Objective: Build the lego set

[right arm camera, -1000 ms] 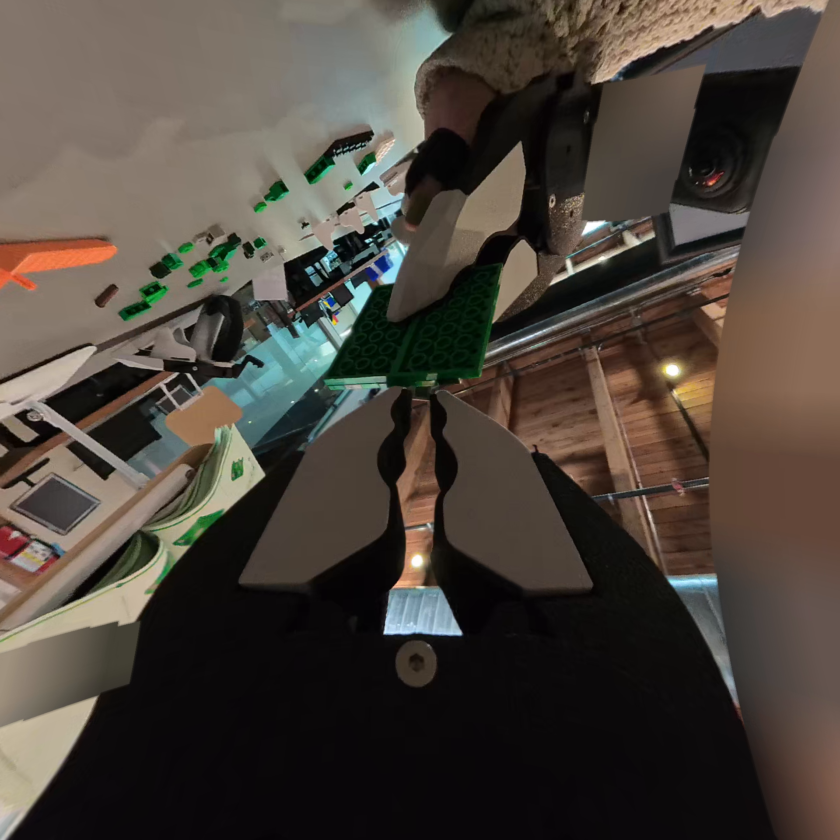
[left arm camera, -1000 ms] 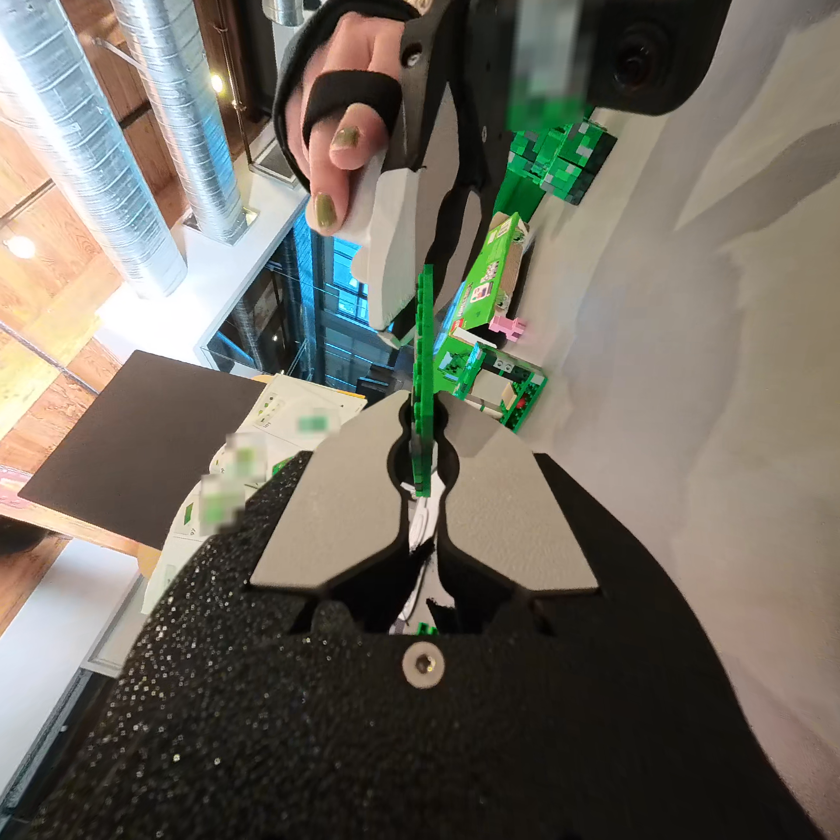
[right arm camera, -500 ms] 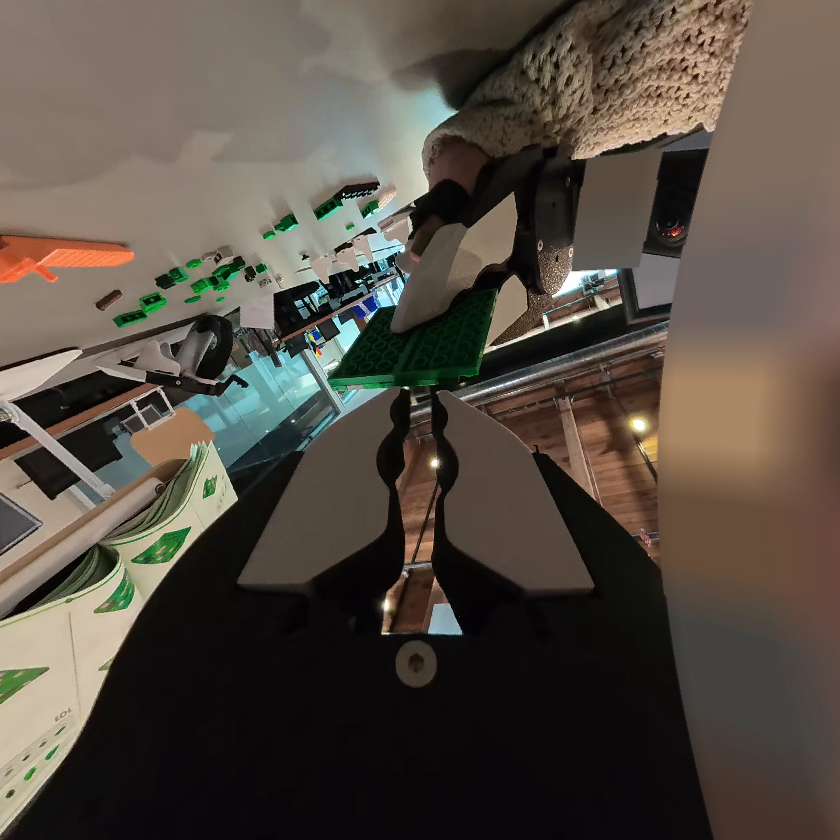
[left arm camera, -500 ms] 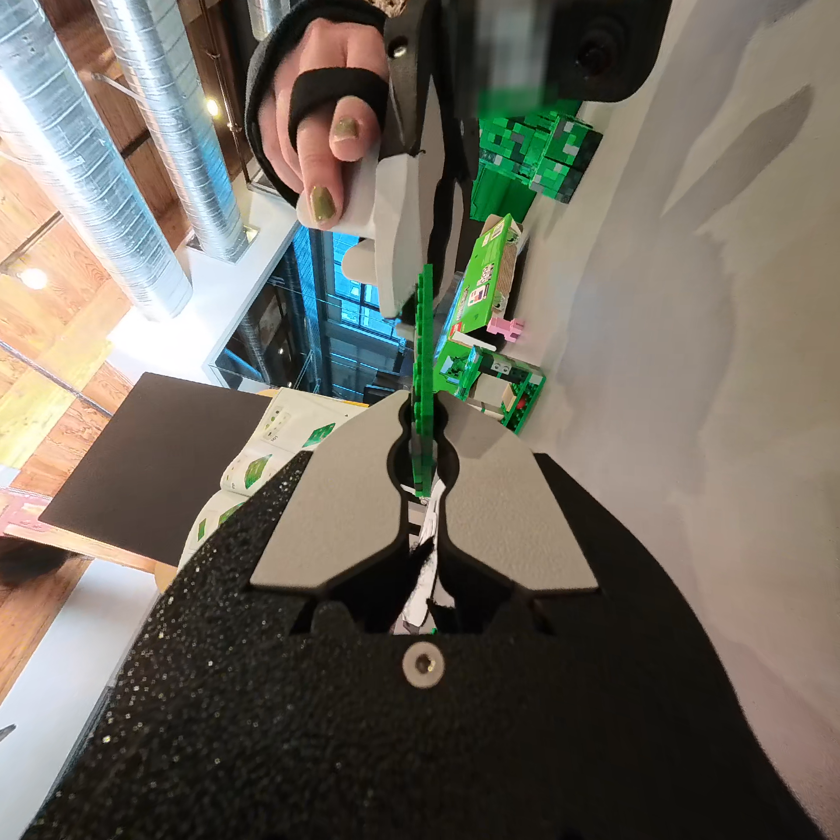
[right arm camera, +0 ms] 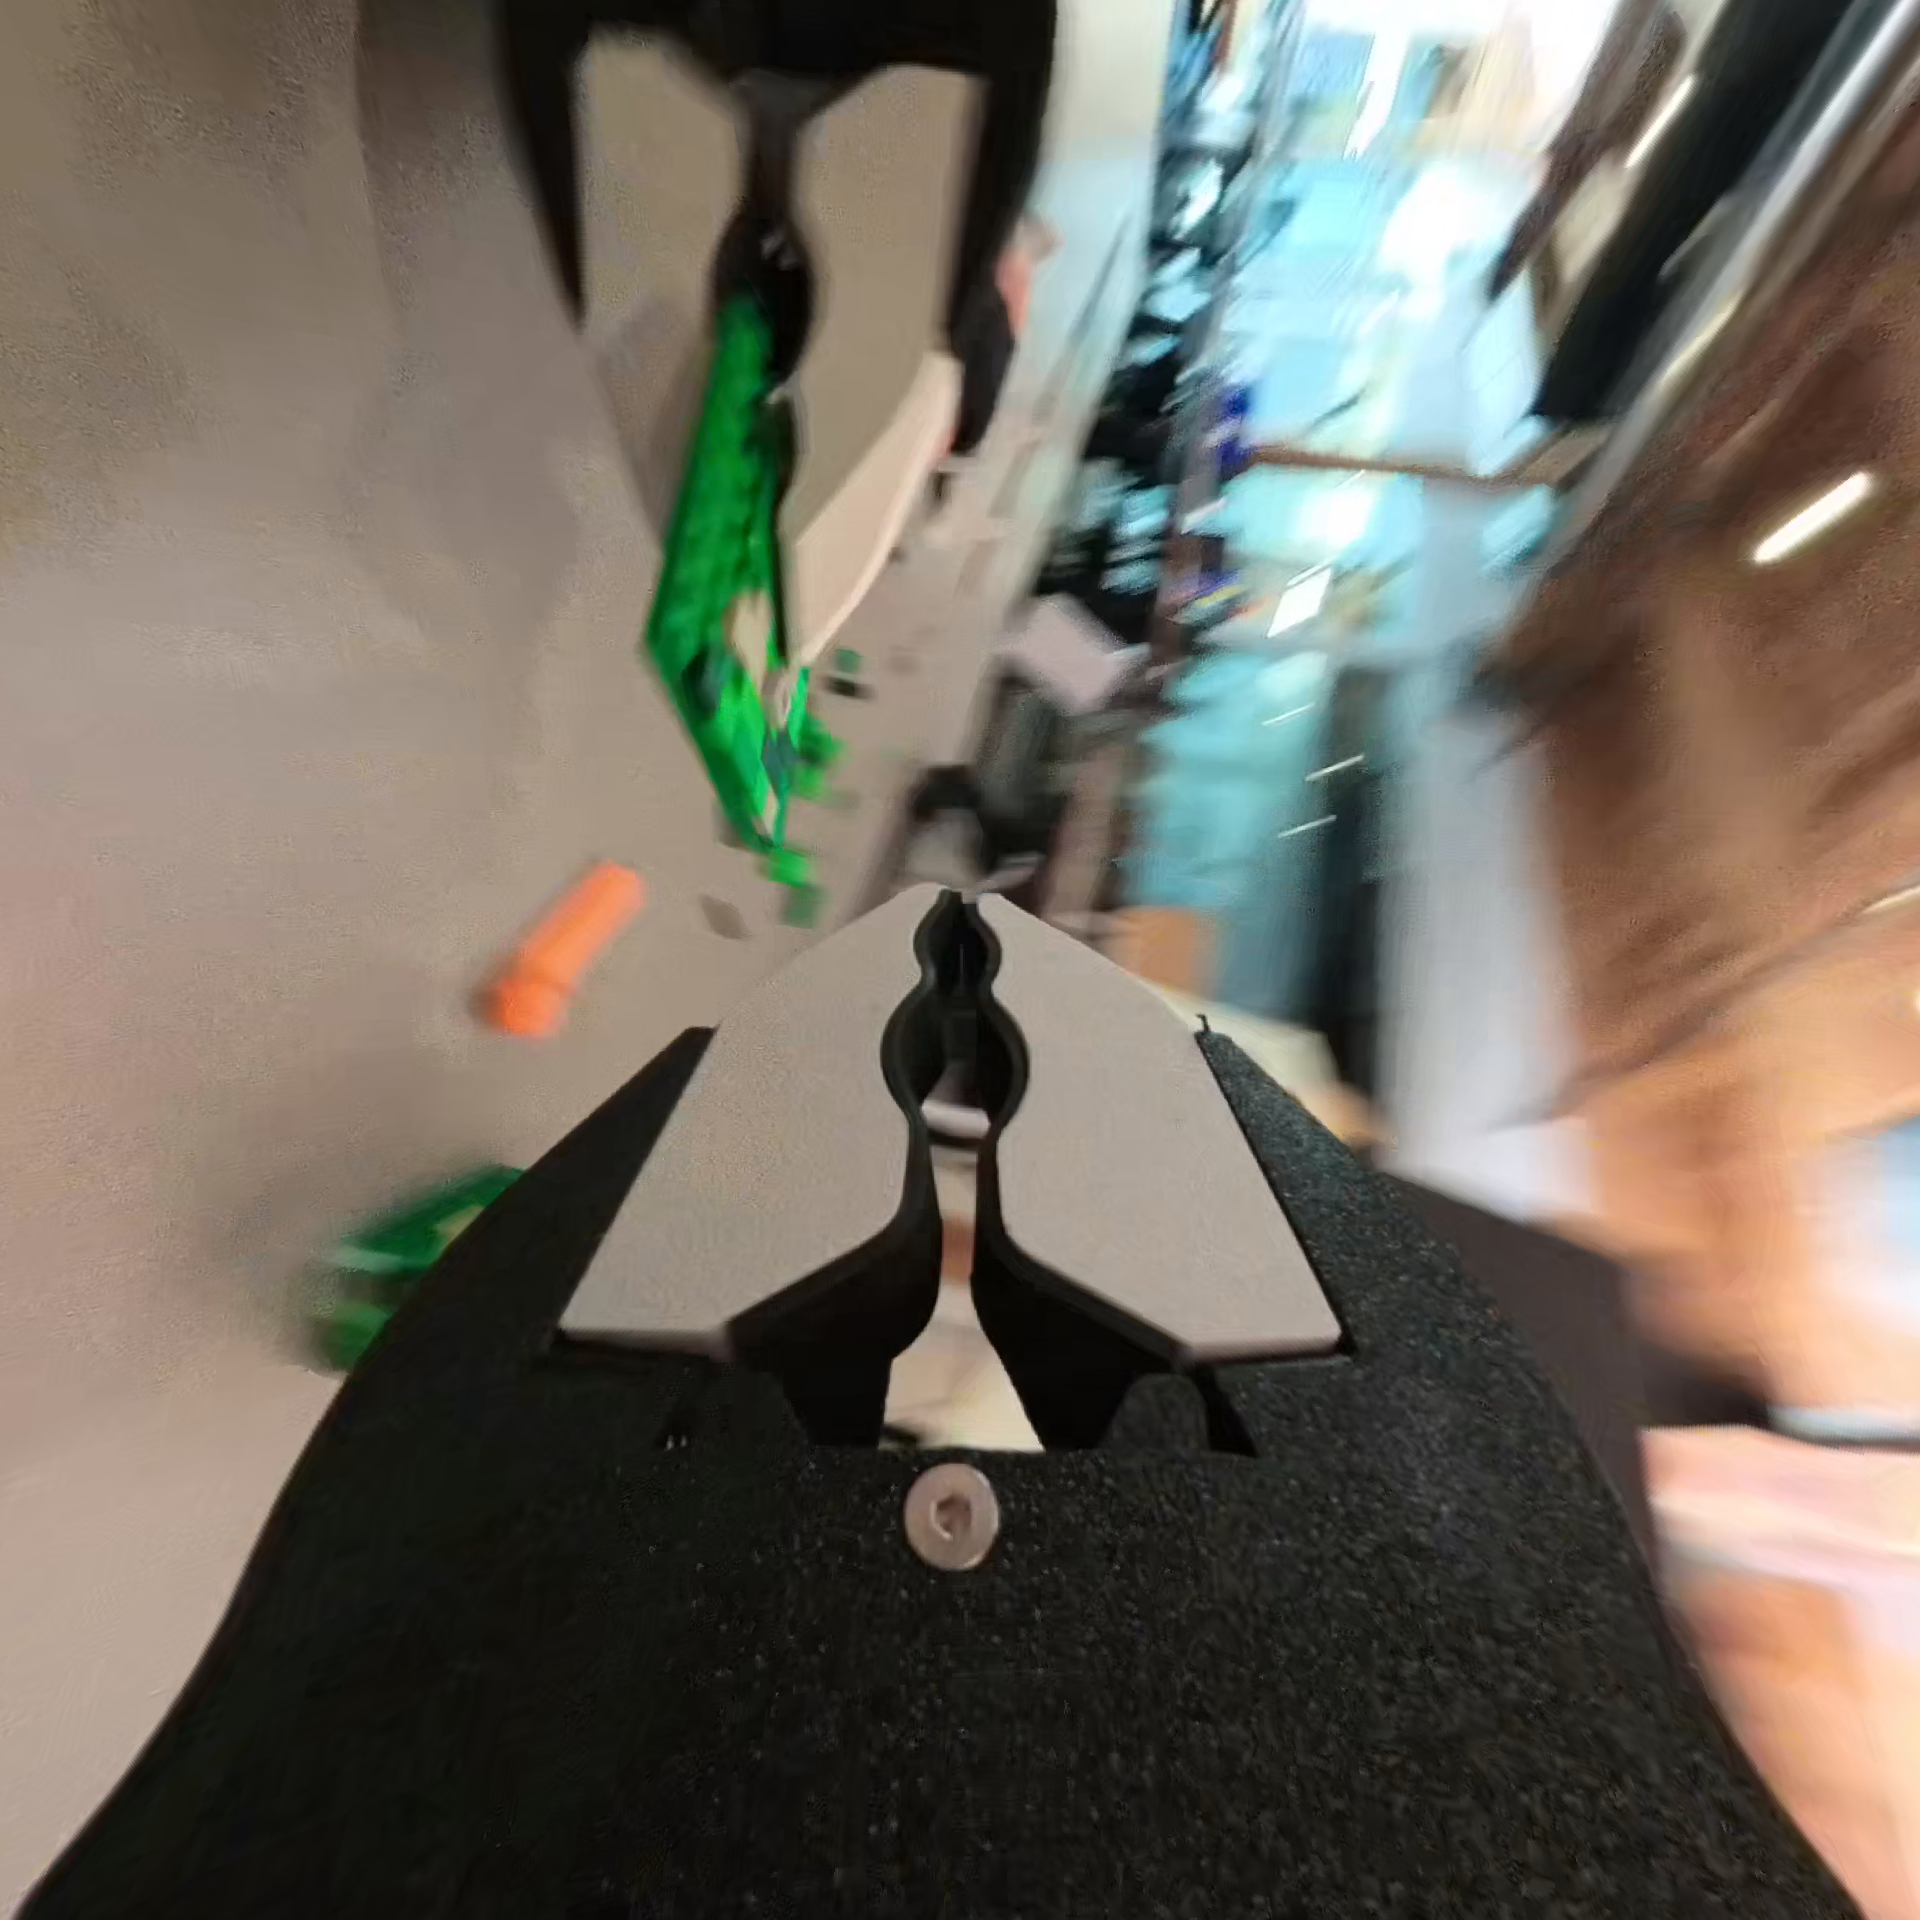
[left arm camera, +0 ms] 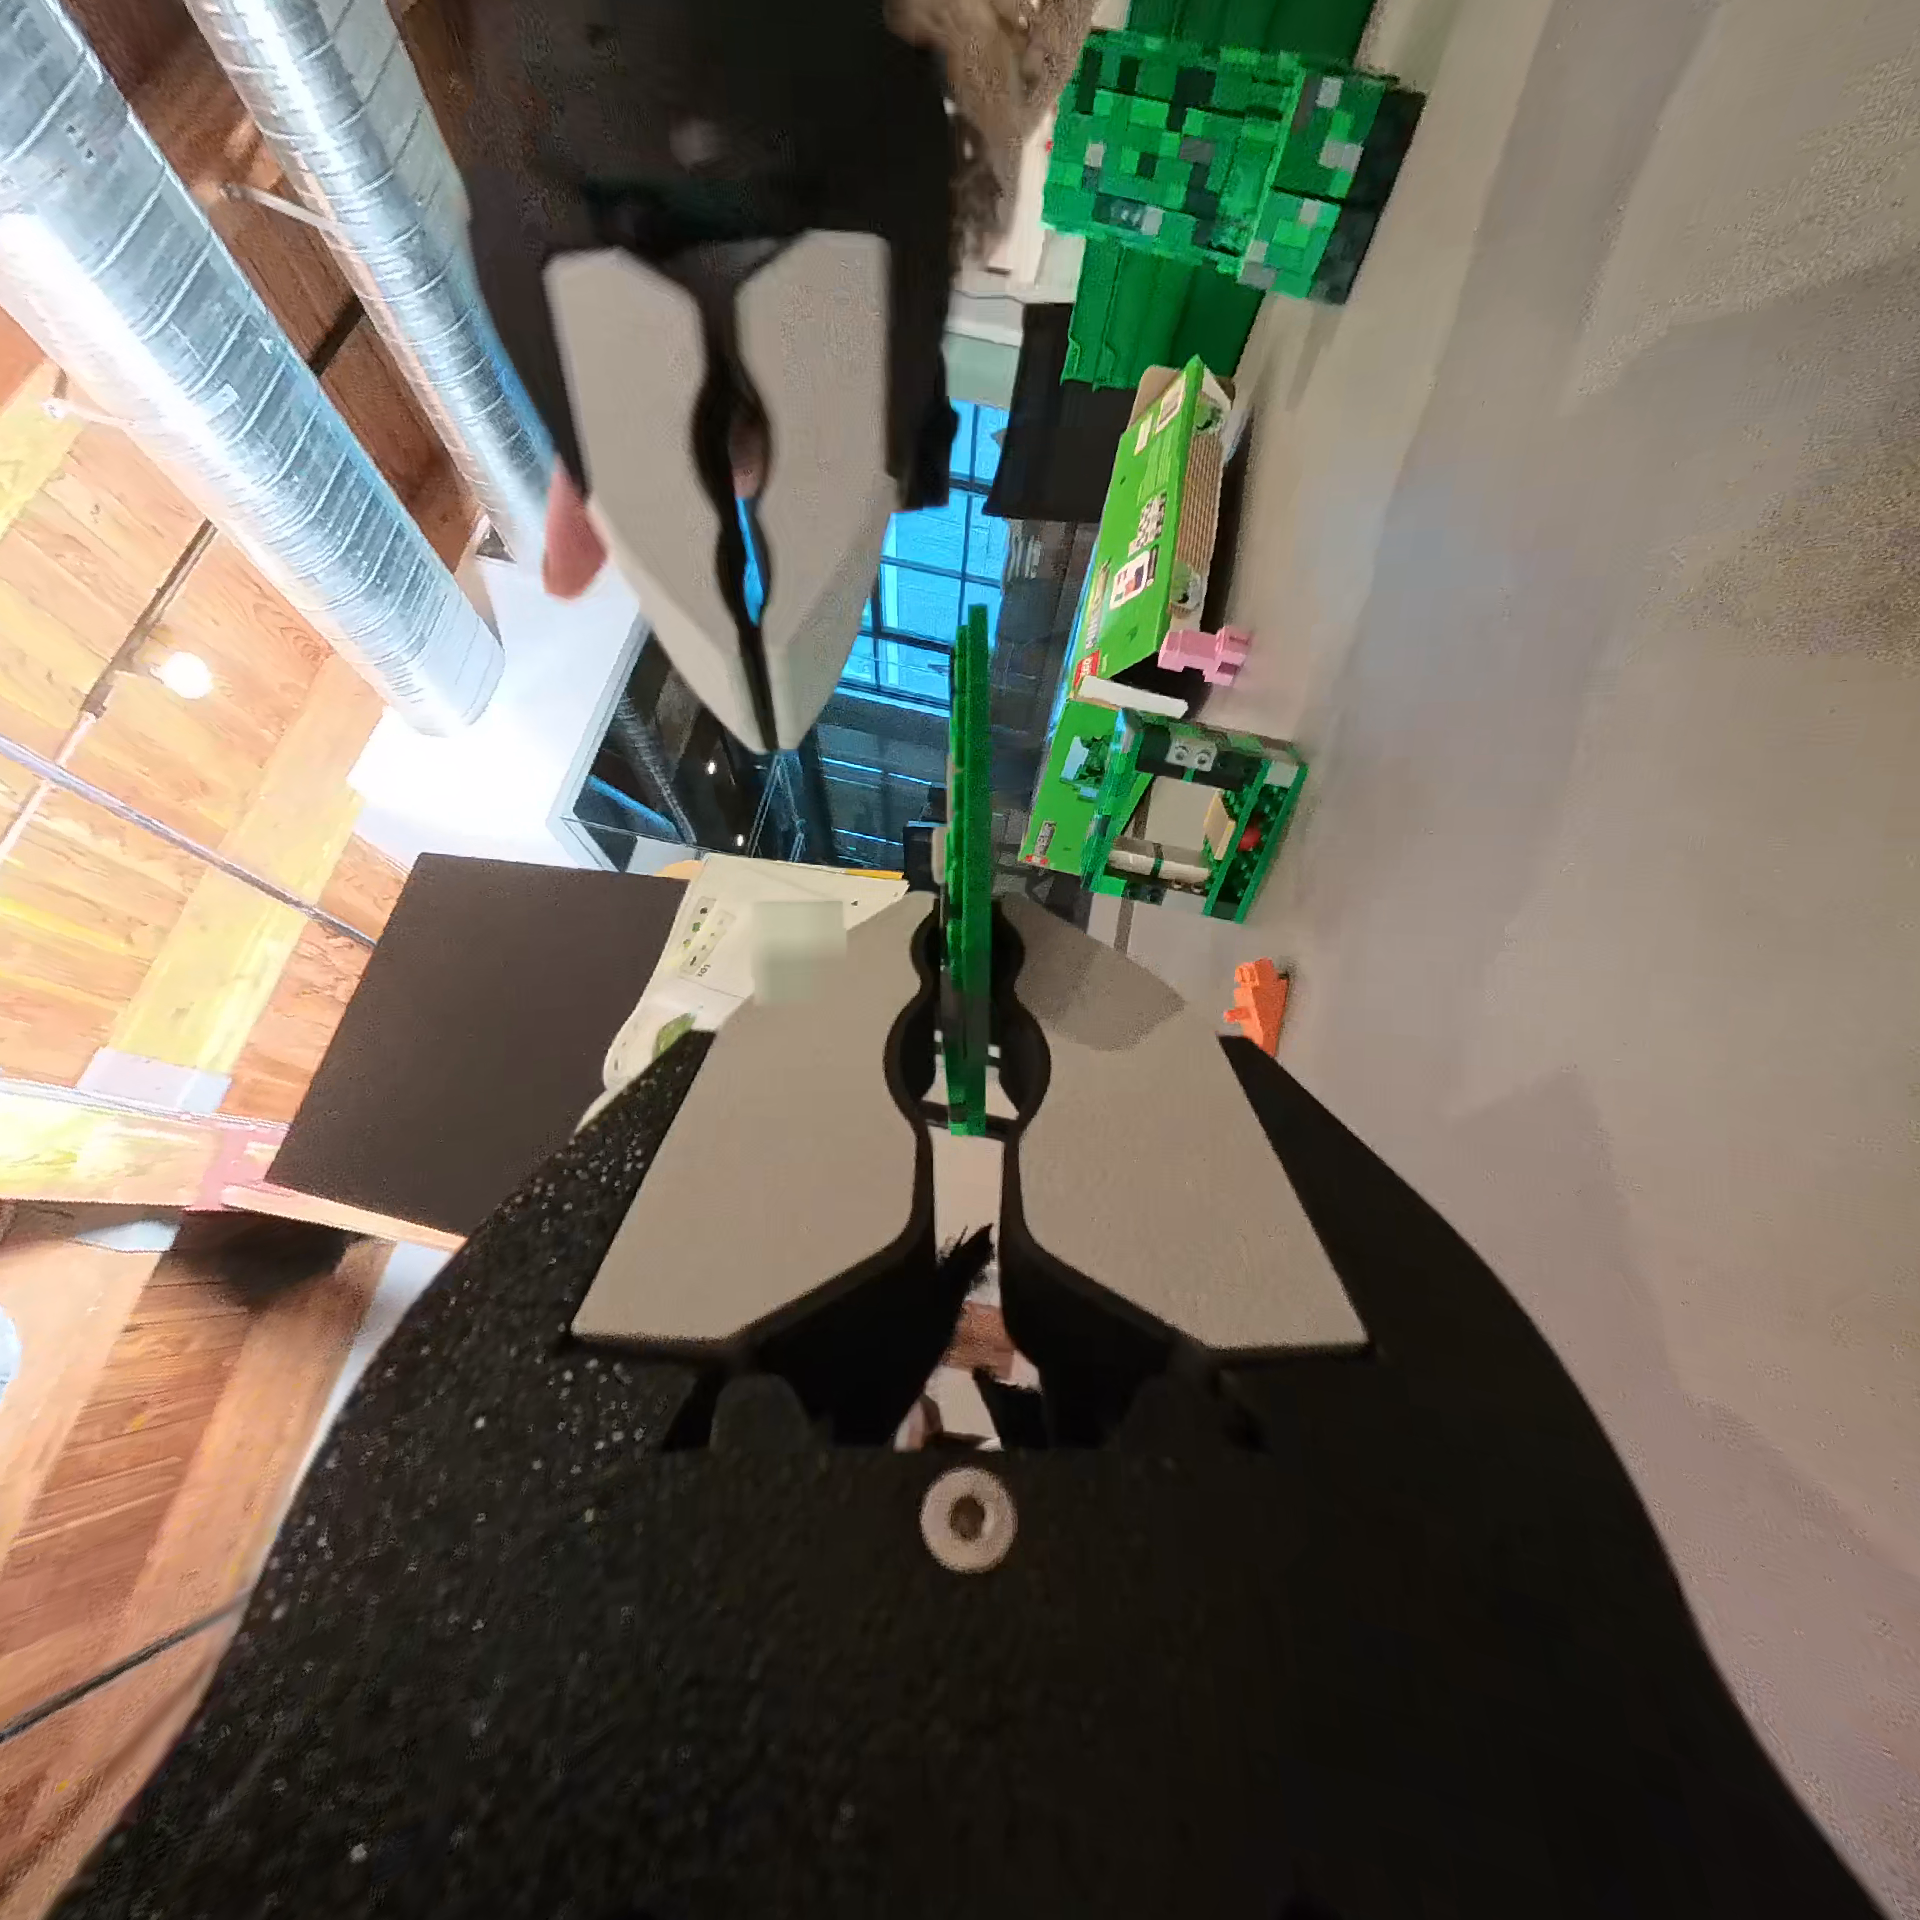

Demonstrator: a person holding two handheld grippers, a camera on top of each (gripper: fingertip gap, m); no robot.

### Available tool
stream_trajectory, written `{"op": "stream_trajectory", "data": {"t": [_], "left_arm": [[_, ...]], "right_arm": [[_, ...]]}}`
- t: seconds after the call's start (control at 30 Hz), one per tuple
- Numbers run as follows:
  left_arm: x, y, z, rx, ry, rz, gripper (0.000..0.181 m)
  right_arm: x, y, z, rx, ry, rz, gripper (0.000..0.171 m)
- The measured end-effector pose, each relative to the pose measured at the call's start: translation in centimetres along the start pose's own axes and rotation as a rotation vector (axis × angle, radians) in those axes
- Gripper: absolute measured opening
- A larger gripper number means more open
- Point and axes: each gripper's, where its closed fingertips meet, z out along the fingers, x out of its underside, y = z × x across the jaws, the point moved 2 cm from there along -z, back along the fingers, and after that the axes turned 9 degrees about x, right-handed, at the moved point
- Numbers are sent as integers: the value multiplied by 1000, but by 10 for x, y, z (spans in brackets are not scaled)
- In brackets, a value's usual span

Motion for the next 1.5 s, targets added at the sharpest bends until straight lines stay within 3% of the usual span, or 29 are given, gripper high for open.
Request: {"op": "stream_trajectory", "data": {"t": [0.1,0.17,0.3,0.53,0.83,1.13,1.5], "left_arm": [[-1,-3,1,8,11,38,6],[-2,-5,2,11,9,49,6],[-4,-6,2,15,5,67,6],[-6,-8,3,19,2,78,6],[-7,-12,5,35,3,101,6],[-6,-14,6,42,13,110,6],[-8,-20,8,67,15,137,6]], "right_arm": [[-11,-3,5,-245,29,669,0],[-19,-1,7,-371,2,944,1],[-25,22,13,-555,40,1083,7],[-29,35,17,-700,63,1257,15],[-24,42,15,-768,116,1156,7],[-16,35,2,-993,209,772,7],[-22,32,14,-1170,248,535,7]]}}
